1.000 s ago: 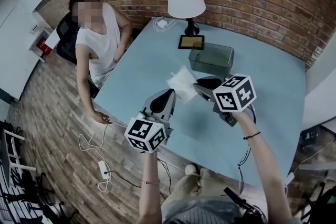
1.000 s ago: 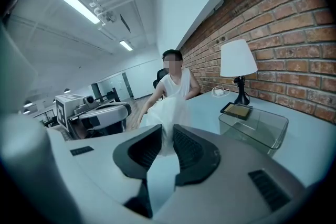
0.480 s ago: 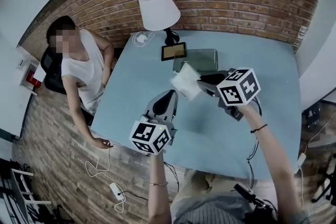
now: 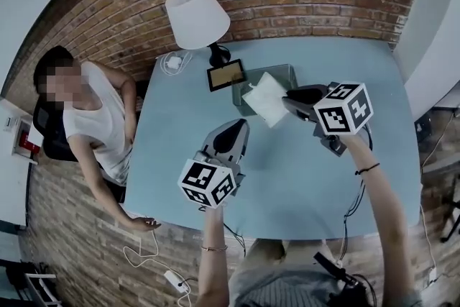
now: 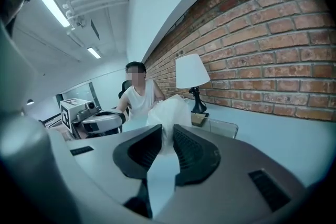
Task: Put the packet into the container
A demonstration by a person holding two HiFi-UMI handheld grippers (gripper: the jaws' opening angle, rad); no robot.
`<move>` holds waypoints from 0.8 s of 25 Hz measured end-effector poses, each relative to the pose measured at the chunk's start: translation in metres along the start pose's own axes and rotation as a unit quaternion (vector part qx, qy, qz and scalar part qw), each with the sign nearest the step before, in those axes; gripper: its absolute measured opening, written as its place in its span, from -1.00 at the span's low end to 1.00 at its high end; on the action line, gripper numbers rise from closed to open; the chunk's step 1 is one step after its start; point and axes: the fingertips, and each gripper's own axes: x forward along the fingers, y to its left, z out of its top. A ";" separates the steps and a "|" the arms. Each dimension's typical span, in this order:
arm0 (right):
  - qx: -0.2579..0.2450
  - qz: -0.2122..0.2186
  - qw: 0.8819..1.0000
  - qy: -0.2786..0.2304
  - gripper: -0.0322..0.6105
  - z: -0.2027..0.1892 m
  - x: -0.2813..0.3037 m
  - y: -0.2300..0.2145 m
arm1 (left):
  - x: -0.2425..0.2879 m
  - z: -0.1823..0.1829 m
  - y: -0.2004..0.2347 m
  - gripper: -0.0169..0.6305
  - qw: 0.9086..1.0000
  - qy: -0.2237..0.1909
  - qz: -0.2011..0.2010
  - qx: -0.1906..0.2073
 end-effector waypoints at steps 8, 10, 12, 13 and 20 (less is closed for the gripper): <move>-0.030 -0.023 0.999 0.013 -0.66 0.015 0.002 -0.021 | 0.020 -0.012 0.020 -0.92 0.999 0.017 -0.037 -0.003; -0.041 -0.018 0.999 0.021 -0.66 0.019 0.006 -0.029 | 0.028 -0.016 0.025 -0.92 0.999 0.021 -0.038 -0.006; -0.054 -0.011 0.998 0.032 -0.66 0.023 0.012 -0.038 | 0.036 -0.020 0.029 -0.92 0.999 0.026 -0.039 -0.010; -0.061 -0.007 0.997 0.039 -0.66 0.024 0.016 -0.041 | 0.039 -0.023 0.031 -0.92 0.999 0.029 -0.039 -0.011; -0.121 0.026 0.987 0.103 -0.66 0.025 0.052 -0.067 | 0.060 -0.031 0.056 -0.92 0.998 0.046 -0.038 -0.013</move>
